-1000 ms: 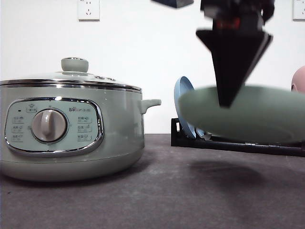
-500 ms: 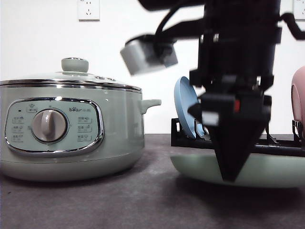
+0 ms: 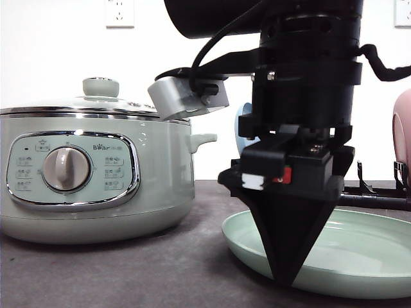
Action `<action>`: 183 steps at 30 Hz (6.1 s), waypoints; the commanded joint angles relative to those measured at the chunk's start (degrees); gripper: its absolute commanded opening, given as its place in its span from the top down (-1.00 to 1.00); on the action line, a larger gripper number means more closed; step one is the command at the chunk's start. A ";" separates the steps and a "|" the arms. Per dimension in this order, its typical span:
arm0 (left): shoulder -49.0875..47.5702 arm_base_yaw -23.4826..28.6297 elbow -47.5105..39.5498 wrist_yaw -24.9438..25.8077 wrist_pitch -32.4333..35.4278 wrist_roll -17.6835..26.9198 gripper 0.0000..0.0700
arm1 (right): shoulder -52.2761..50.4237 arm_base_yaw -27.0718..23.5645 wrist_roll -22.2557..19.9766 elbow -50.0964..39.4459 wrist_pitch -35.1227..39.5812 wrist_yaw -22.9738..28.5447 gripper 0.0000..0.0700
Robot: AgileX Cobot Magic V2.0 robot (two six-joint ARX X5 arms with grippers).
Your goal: Transfer potato from steamer to green plate
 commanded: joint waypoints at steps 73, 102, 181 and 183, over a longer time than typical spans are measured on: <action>40.06 -17.27 35.04 -24.44 -6.84 6.10 -0.76 | -15.48 -23.43 -2.51 16.48 8.86 -40.77 -0.05; 49.81 -19.28 35.04 -24.94 -9.04 6.03 -0.44 | -15.48 -23.43 -3.03 16.48 9.02 -38.61 -0.05; 31.06 8.15 35.39 -33.73 -14.16 3.90 0.99 | -14.96 -23.69 0.02 16.66 10.99 -37.60 -0.08; 31.06 8.17 35.39 -33.75 -14.16 3.89 0.99 | -14.17 -23.67 0.89 17.33 12.06 -37.32 -0.17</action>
